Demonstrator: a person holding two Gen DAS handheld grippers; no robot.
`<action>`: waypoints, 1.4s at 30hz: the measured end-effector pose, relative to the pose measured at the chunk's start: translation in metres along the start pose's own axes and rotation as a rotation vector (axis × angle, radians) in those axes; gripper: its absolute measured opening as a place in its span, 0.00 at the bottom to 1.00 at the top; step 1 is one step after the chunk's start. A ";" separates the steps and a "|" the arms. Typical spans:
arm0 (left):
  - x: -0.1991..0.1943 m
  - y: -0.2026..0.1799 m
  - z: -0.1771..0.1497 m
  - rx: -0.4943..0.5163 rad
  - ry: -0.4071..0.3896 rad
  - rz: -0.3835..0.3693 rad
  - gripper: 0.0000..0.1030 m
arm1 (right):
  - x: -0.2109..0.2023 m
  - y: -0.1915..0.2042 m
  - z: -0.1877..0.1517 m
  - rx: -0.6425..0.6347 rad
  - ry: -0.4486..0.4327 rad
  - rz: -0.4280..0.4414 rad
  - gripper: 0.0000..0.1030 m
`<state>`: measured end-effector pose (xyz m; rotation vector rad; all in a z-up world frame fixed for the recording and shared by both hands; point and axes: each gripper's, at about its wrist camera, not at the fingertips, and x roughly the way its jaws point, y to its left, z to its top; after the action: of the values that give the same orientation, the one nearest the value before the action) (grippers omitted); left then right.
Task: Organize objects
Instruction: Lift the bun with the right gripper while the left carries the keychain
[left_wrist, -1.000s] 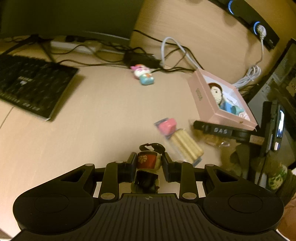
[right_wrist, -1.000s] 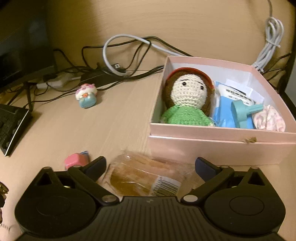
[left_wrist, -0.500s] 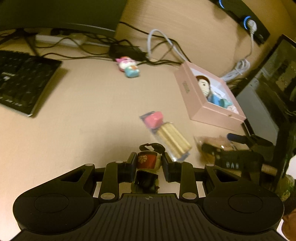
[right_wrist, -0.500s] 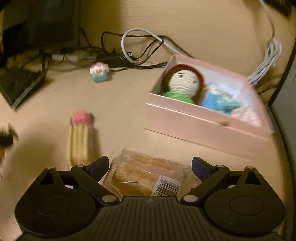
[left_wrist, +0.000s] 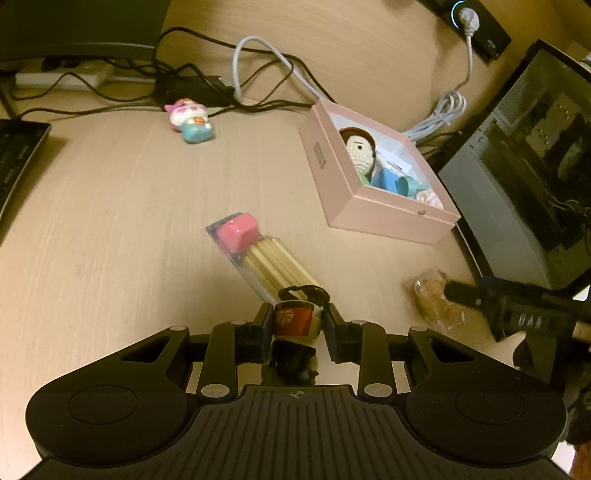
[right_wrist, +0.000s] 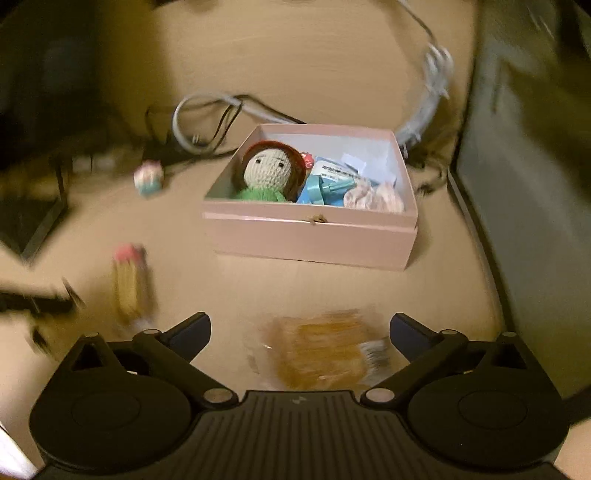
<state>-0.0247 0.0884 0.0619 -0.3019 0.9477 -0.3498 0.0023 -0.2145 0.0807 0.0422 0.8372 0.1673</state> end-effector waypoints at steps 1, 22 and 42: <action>0.000 0.000 0.000 -0.002 0.001 0.004 0.31 | 0.004 -0.002 0.002 0.053 0.014 0.012 1.00; -0.025 0.019 -0.006 -0.074 -0.044 0.113 0.31 | 0.010 0.036 -0.016 -0.252 -0.064 0.063 0.96; 0.011 -0.020 0.001 0.039 0.035 0.019 0.31 | 0.040 -0.015 -0.030 0.021 0.052 -0.179 0.79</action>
<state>-0.0209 0.0663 0.0627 -0.2517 0.9759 -0.3569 0.0084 -0.2239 0.0297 -0.0177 0.8904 -0.0085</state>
